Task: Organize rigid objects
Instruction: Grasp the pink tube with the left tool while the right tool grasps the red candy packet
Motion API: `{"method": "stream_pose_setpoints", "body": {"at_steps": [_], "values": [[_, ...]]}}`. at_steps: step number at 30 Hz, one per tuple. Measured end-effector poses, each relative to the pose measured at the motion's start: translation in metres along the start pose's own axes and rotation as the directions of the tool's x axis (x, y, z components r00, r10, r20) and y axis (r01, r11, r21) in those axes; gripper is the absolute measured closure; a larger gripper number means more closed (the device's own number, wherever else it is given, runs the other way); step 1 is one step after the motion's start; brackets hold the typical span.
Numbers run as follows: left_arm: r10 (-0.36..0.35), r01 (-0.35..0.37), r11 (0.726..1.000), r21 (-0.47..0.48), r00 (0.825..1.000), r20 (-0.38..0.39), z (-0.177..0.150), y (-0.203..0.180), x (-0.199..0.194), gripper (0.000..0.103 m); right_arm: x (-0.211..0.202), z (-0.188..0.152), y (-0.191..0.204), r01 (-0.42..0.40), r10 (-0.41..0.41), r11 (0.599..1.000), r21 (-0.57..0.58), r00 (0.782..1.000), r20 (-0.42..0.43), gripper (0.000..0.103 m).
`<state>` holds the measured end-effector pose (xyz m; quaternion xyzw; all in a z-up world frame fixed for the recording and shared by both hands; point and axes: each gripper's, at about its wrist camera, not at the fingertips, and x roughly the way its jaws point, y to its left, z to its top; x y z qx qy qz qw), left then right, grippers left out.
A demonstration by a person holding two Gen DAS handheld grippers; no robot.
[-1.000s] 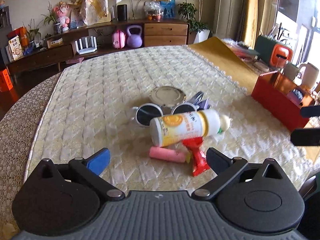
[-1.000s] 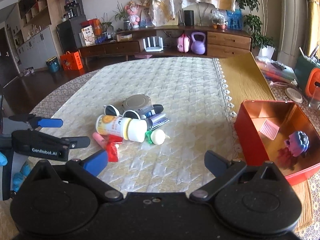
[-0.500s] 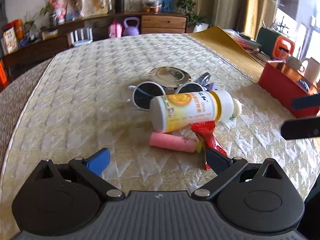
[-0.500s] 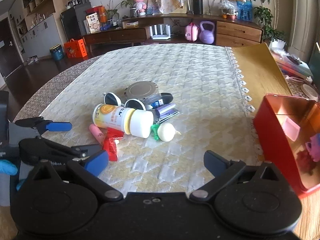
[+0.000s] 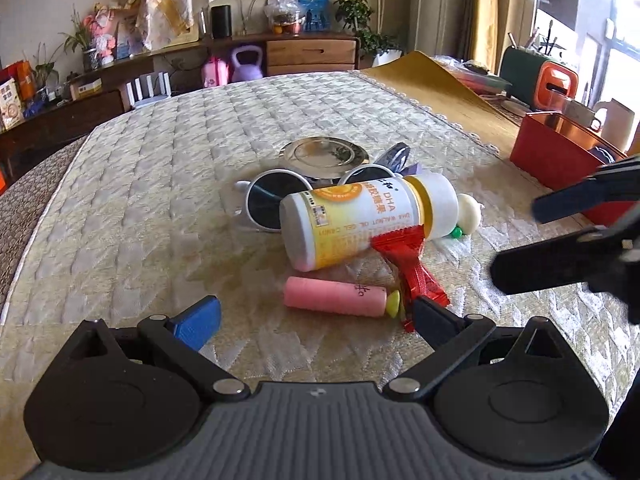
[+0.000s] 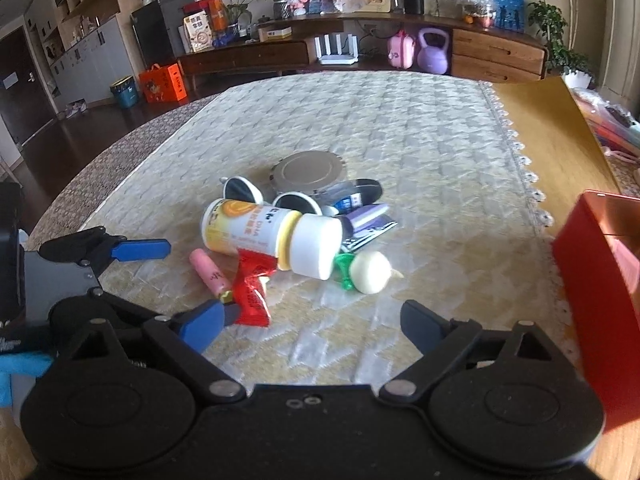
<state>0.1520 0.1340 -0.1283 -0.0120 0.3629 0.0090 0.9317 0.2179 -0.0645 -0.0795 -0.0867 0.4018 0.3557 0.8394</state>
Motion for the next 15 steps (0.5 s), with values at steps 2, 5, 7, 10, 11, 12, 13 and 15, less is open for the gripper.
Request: {"method": "stream_pose_setpoints", "body": {"at_steps": [2, 5, 7, 10, 11, 12, 13, 15], "values": [[0.001, -0.001, 1.000, 0.008, 1.000, 0.007, -0.001, -0.001, 0.001, 0.002, 0.007, 0.003, 0.004, -0.002, 0.002, 1.000, -0.003, 1.000, -0.009, 0.018], [-0.003, 0.003, 1.000, 0.016, 1.000, 0.023, -0.002, -0.001, 0.000, 0.007, 0.020, 0.007, 0.008, -0.005, 0.006, 1.000, 0.012, 1.000, -0.025, 0.023], [-0.009, 0.008, 1.000, 0.019, 0.999, 0.031, -0.001, -0.001, 0.000, 0.012, 0.027, 0.008, 0.010, -0.014, 0.014, 1.000, 0.022, 0.999, -0.038, 0.029], [-0.022, 0.021, 0.999, 0.031, 0.999, 0.042, -0.003, 0.000, -0.001, 0.017, 0.032, 0.010, 0.011, -0.033, 0.035, 0.999, 0.039, 0.999, -0.039, 0.034], [-0.028, 0.027, 0.999, 0.038, 0.999, 0.046, -0.004, -0.001, -0.002, 0.019, 0.034, 0.011, 0.011, -0.048, 0.050, 0.998, 0.045, 0.998, -0.044, 0.039], [-0.036, 0.033, 0.998, 0.046, 0.998, 0.051, -0.004, -0.002, -0.002, 0.024, 0.036, 0.012, 0.011, -0.060, 0.063, 0.997, 0.051, 0.997, -0.049, 0.041], [-0.043, 0.040, 0.998, 0.055, 0.998, 0.055, -0.004, -0.003, -0.004, 0.029, 0.037, 0.012, 0.012, -0.070, 0.073, 0.996, 0.053, 0.996, -0.052, 0.041], [-0.052, 0.047, 0.996, 0.070, 0.997, 0.061, -0.005, -0.005, -0.005, 0.035, 0.040, 0.013, 0.015, -0.082, 0.085, 0.995, 0.053, 0.995, -0.060, 0.045]]}}
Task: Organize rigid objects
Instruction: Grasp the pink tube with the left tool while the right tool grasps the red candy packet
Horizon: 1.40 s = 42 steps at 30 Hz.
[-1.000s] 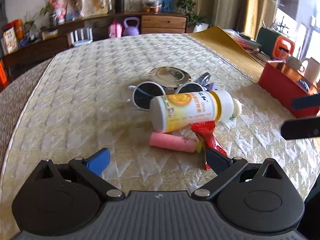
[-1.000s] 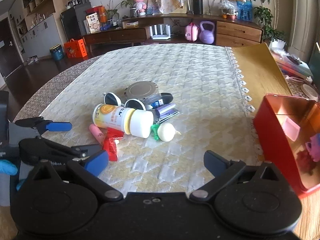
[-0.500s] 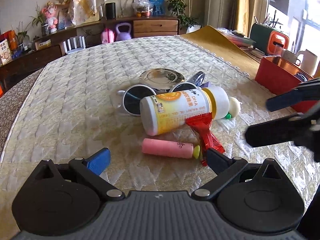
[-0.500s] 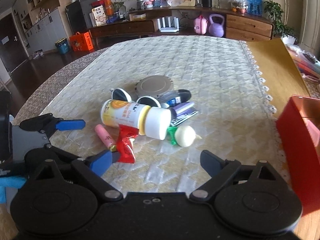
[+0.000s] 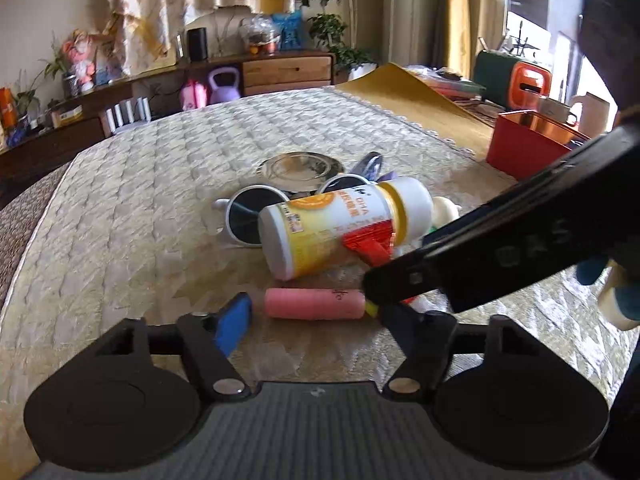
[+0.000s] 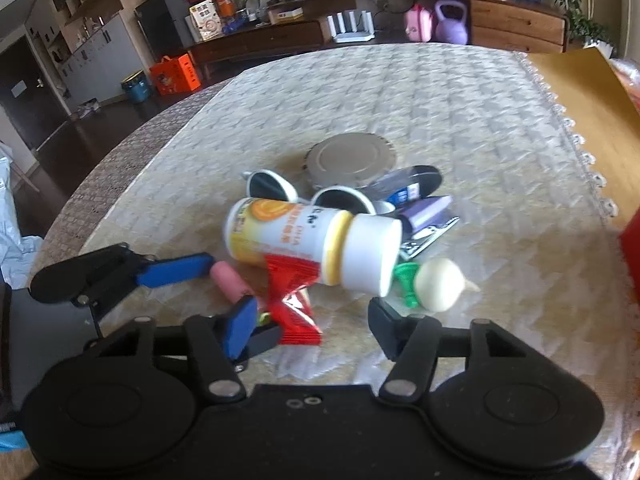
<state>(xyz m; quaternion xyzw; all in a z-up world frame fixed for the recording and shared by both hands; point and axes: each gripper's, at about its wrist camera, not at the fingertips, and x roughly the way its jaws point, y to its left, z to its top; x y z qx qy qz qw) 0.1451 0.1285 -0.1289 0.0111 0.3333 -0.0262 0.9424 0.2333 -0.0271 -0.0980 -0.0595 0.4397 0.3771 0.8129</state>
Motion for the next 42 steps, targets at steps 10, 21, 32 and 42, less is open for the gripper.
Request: {"method": "stream_pose_setpoints", "body": {"at_steps": [10, 21, 32, 42], "values": [[-0.019, 0.019, 1.000, 0.007, 1.000, 0.012, -0.004, 0.003, -0.004, 0.044, 0.008, 0.003, 0.004, -0.081, 0.081, 0.997, 0.015, 0.997, 0.003, 0.067], [-0.006, 0.006, 1.000, -0.001, 1.000, 0.006, -0.006, 0.002, -0.011, 0.044, -0.006, -0.005, 0.007, -0.064, 0.064, 0.998, -0.001, 0.997, 0.042, 0.084], [-0.009, 0.009, 1.000, -0.015, 1.000, 0.007, 0.002, -0.011, -0.035, 0.044, -0.049, -0.024, -0.002, -0.015, 0.014, 1.000, 0.025, 0.997, 0.074, 0.084], [-0.036, 0.036, 0.999, -0.013, 0.999, 0.020, 0.023, -0.040, -0.062, 0.044, -0.098, -0.036, -0.014, 0.010, -0.017, 0.998, 0.057, 0.992, 0.128, 0.084]]}}
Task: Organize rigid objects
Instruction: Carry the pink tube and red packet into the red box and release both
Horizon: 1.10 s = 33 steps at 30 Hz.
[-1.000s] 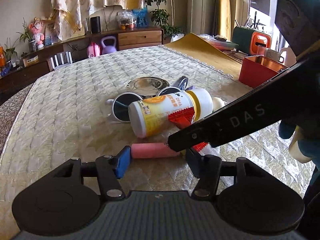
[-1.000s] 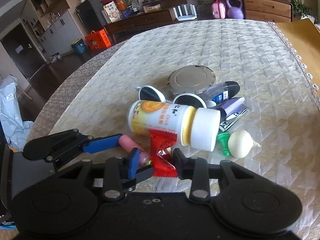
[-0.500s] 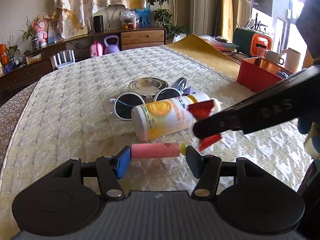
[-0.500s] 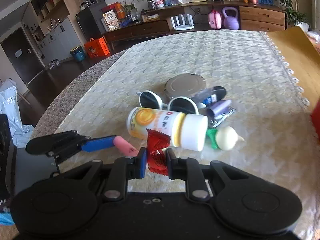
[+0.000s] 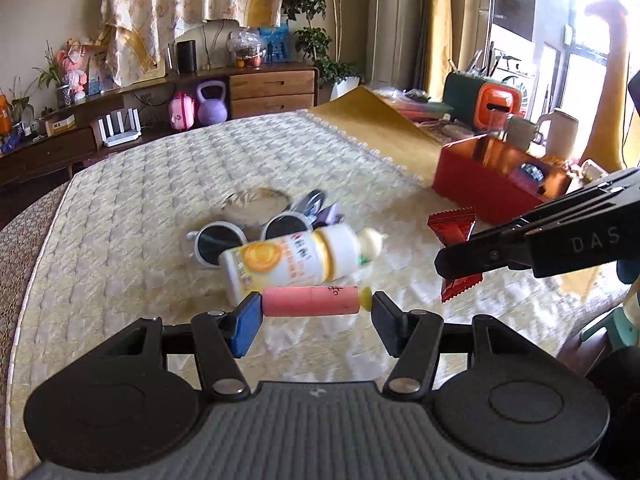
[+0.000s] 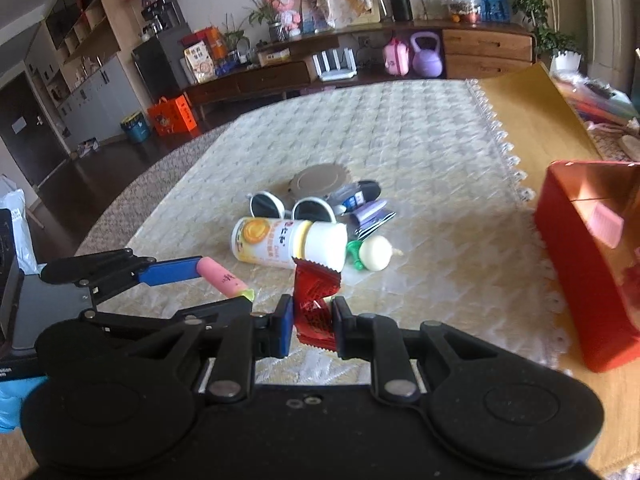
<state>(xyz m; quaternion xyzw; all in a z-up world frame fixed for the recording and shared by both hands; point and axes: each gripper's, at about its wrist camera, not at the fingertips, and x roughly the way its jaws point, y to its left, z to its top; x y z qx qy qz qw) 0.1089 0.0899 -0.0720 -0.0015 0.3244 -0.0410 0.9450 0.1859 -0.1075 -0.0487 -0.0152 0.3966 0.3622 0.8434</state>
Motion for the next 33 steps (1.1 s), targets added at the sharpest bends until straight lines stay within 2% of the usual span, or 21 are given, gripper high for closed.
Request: {"method": "stream_pose_setpoints", "body": {"at_steps": [8, 17, 26, 33], "values": [[-0.048, 0.048, 0.999, -0.018, 0.999, 0.008, 0.032, -0.033, -0.015, 0.044, -0.041, 0.003, -0.018, 0.017, -0.019, 0.999, 0.034, 0.998, 0.053, 0.084], [-0.088, 0.089, 0.996, -0.025, 0.996, 0.026, 0.080, -0.077, -0.009, 0.044, -0.085, 0.007, -0.056, 0.079, -0.087, 0.995, 0.066, 0.989, 0.121, 0.084], [-0.132, 0.132, 0.991, -0.002, 0.991, 0.029, 0.121, -0.123, 0.016, 0.044, -0.114, 0.015, -0.106, 0.141, -0.156, 0.985, 0.097, 0.973, 0.171, 0.084], [-0.159, 0.159, 0.987, 0.011, 0.987, -0.010, 0.144, -0.155, 0.054, 0.044, -0.116, 0.016, -0.152, 0.191, -0.214, 0.971, 0.142, 0.962, 0.169, 0.084]]}}
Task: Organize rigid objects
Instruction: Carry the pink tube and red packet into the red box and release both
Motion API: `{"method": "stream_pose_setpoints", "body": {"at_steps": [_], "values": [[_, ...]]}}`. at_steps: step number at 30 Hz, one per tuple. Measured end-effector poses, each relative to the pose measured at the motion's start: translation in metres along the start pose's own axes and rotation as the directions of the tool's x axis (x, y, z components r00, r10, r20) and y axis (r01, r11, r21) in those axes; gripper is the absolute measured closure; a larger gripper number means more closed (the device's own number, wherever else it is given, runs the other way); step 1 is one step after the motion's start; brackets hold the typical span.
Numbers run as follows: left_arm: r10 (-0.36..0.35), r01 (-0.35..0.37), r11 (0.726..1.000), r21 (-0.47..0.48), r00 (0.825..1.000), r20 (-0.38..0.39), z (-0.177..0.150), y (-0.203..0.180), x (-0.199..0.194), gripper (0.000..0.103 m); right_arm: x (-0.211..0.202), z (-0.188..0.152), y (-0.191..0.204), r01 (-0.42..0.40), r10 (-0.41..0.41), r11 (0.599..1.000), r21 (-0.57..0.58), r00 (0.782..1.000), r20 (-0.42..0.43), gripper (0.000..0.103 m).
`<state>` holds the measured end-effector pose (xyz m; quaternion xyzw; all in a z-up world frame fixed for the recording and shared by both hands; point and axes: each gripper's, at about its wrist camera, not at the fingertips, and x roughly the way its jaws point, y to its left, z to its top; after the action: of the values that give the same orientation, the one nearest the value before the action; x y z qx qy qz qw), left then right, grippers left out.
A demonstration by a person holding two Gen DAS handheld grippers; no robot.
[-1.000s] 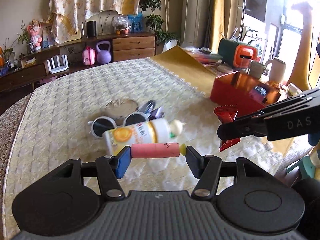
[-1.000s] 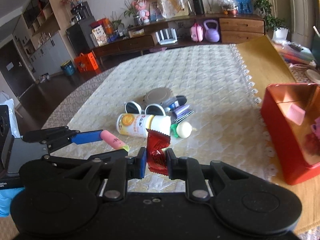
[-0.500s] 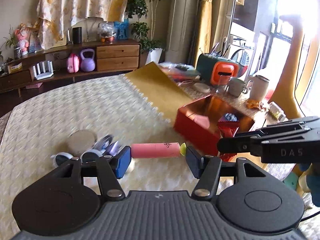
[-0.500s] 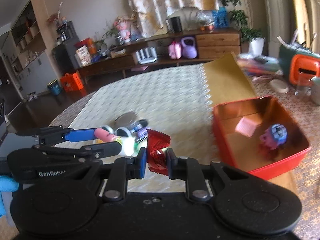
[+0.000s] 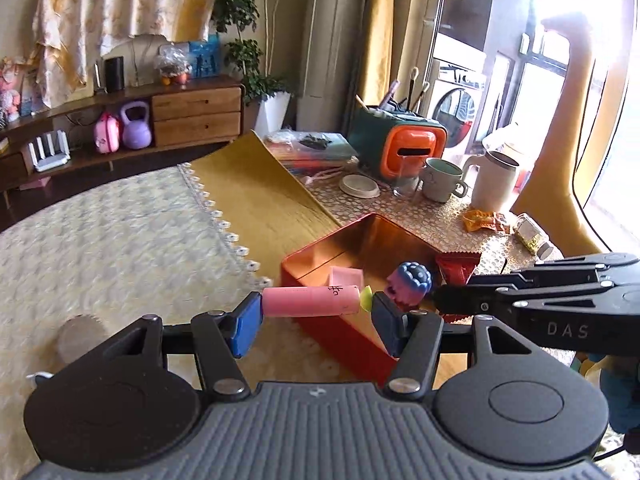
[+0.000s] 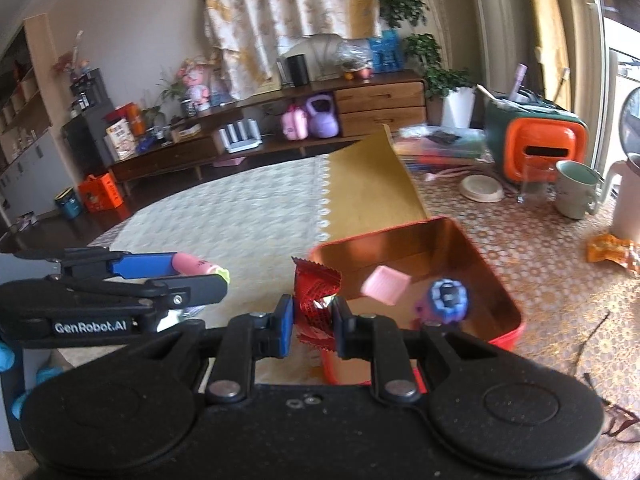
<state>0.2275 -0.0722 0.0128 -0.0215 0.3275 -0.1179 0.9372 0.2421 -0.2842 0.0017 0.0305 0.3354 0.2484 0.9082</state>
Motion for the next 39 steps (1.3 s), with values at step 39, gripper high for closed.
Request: {"method": "stream_pose_setpoints", "body": {"at_steps": [39], "values": [[-0.030, 0.026, 1.000, -0.018, 0.962, -0.273, 0.058, -0.059, 0.237, 0.044, 0.105, -0.006, -0.065, 0.036, -0.039, 0.999, -0.015, 0.965, -0.261, 0.084]]}}
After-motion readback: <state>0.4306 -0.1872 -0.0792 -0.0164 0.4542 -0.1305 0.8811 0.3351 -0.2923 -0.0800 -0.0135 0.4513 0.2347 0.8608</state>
